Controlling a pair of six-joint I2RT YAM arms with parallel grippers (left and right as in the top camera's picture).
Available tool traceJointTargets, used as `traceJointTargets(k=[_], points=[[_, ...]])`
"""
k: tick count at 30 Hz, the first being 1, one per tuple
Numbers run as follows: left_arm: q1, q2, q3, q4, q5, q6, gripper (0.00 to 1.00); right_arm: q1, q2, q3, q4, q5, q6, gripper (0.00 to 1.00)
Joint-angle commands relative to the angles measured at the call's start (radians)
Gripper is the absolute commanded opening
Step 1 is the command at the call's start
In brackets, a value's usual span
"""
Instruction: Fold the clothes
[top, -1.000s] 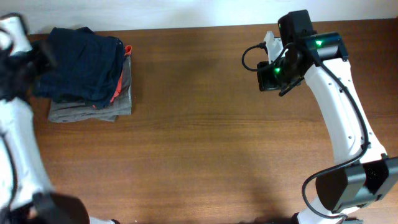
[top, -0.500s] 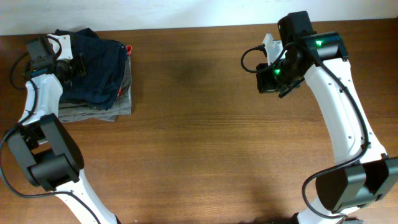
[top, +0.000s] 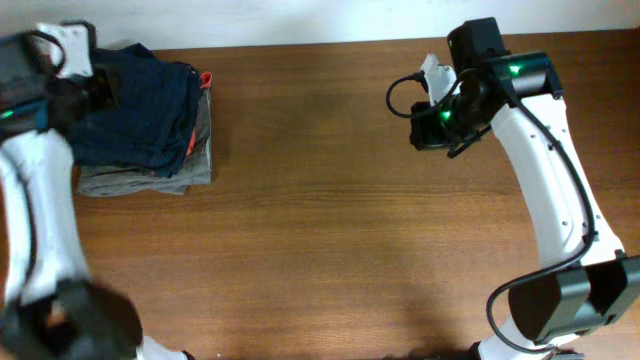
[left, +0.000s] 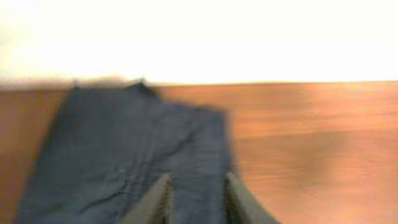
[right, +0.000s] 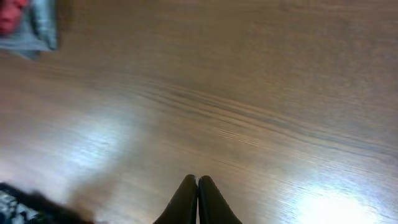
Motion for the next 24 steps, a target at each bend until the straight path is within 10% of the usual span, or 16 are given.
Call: traceJointTargets(k=[1,8,11,15,24], points=[[-0.023,-0.239,0.030,-0.184,0.136,0.124,0.35,-0.002,-0.080,0.081,0.005,-0.060,-0.003,0.08],[-0.094,-0.379,0.030,-0.528,0.097,0.191,0.99,-0.002,-0.256,0.152,0.060,0.063,-0.003,0.11],[-0.109,-0.406,0.030,-0.612,0.097,0.190,0.99,-0.002,-0.349,0.152,0.087,0.101,-0.003,0.19],[-0.110,-0.408,0.030,-0.653,0.094,0.190,0.99,-0.002,-0.447,0.152,0.082,0.101,-0.004,0.99],[-0.110,-0.406,0.030,-0.653,0.094,0.190,0.99,-0.002,-0.465,0.152,0.059,0.100,-0.003,0.99]])
